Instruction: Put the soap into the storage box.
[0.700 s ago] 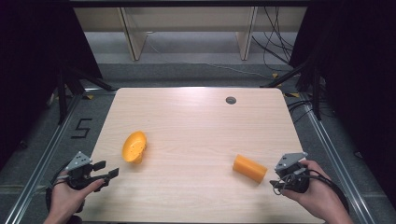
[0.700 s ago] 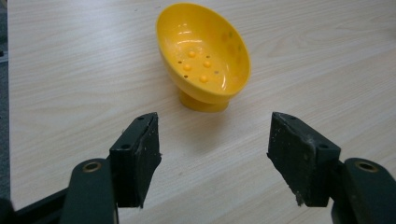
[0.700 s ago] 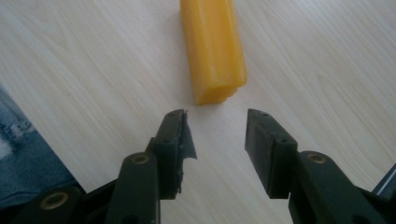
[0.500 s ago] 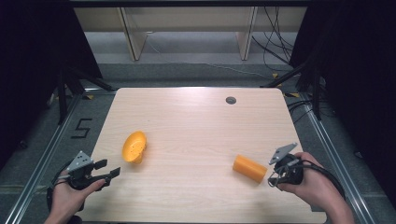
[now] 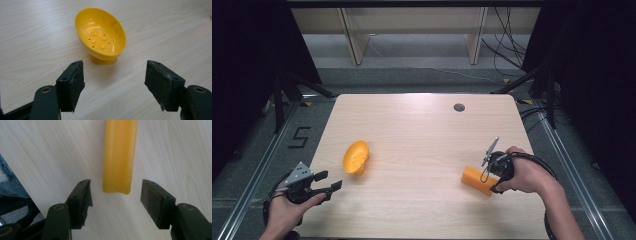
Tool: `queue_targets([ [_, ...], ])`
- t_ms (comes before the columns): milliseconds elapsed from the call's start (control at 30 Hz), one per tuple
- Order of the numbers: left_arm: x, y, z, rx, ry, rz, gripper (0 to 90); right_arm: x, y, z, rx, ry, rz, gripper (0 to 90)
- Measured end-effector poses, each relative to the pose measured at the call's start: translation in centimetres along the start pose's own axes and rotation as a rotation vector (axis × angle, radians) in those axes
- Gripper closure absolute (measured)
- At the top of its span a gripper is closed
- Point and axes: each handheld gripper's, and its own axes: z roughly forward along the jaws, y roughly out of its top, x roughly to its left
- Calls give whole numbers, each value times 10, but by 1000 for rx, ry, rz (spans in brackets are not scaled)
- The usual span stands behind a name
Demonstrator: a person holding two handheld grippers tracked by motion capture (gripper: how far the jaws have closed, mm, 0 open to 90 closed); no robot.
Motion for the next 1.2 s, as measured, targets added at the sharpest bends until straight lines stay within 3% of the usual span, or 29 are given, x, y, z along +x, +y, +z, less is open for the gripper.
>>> queue_targets([
  [67,1,0,0,7,3,21,308,-2,3,6,-6,-3,5,409],
  [233,0,0,0,7,6,21,306,-5,8,18,3,9,-2,412],
  [400,-1,0,0,12,7,15,305,-11,17,30,21,3,-36,497],
  [433,0,0,0,12,6,31,305,-11,18,31,29,2,-29,507],
  [500,-1,-1,1,12,2,12,305,-12,20,36,20,31,-60,576],
  [567,0,0,0,20,4,32,304,-10,21,36,16,36,-49,582],
  [633,0,0,1,22,-2,32,305,-11,19,35,24,24,-62,600],
  [667,0,0,1,22,-1,31,305,-9,18,35,9,26,-28,610],
  [700,0,0,0,21,-1,33,304,-10,15,34,5,-11,-24,617],
  [767,0,0,0,19,2,28,304,-7,15,34,-2,-6,-6,618],
  [800,-1,0,0,21,10,18,304,-6,14,34,-5,-6,-23,618],
  [833,-1,0,0,18,9,19,304,-5,13,35,-21,-8,-8,618],
  [867,-1,0,1,18,8,18,304,-6,11,35,-37,2,-35,619],
  [900,-1,0,0,16,9,22,304,-2,8,33,-46,7,-5,619],
  [1000,-1,0,0,13,4,28,304,0,3,32,-70,12,4,619],
  [1067,-1,0,0,13,6,29,304,3,-3,32,-121,-2,10,620],
  [1100,-1,0,0,14,6,30,305,6,-9,29,-179,-7,20,620],
  [1133,-1,0,0,14,5,34,305,6,-9,29,-179,-7,20,620],
  [1200,-2,0,0,9,14,23,305,8,-16,26,-244,-18,24,620],
])
